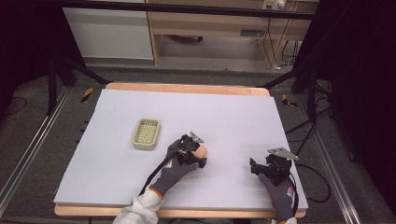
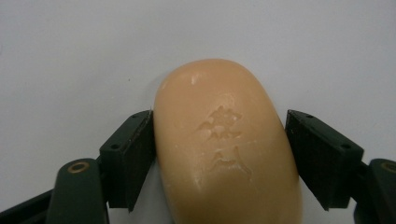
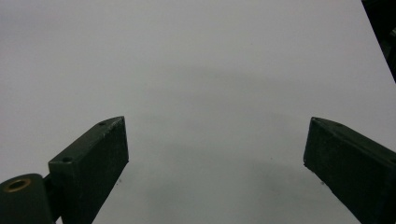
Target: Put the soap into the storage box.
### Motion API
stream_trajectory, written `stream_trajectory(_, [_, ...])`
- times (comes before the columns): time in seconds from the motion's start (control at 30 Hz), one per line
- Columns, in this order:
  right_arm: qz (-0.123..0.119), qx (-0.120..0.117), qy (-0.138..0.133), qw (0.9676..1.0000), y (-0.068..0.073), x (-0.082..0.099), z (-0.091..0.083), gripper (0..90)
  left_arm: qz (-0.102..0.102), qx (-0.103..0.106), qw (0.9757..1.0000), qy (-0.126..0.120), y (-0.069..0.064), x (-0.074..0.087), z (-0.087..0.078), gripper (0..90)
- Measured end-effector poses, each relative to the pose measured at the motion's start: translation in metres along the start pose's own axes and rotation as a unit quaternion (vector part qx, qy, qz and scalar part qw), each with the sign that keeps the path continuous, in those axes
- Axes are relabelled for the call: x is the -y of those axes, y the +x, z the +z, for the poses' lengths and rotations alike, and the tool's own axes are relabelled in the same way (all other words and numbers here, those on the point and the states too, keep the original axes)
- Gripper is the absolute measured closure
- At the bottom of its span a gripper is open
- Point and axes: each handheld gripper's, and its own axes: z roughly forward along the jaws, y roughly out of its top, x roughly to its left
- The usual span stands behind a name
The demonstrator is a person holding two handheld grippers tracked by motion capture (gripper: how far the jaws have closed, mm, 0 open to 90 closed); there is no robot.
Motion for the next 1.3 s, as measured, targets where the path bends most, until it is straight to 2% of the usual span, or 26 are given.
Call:
stream_trajectory(0.17, [0.0,0.0,0.001,1.0,0.0,0.0,0.0,6.8,-0.004,-0.011,0.9999,0.001,-0.003,0.0,0.001,26.1])
stream_trajectory(0.5, [0.001,0.0,0.002,1.0,0.0,0.0,0.001,6.6,-0.013,-0.02,0.9996,0.014,-0.005,-0.004,0.0,28.0])
stream_trajectory(0.8, [0.001,0.0,0.004,1.0,0.0,0.0,0.001,6.6,-0.019,-0.021,0.9995,0.014,-0.004,-0.004,0.0,29.1])
stream_trajectory(0.93, [0.001,-0.001,0.004,1.0,0.0,0.0,0.001,6.5,-0.022,-0.012,0.9996,0.01,-0.003,-0.004,-0.002,29.6])
stream_trajectory(1.3, [0.0,0.0,0.006,1.0,0.0,0.0,0.001,6.4,-0.014,-0.001,0.9998,-0.011,0.0,-0.002,-0.028,30.3])
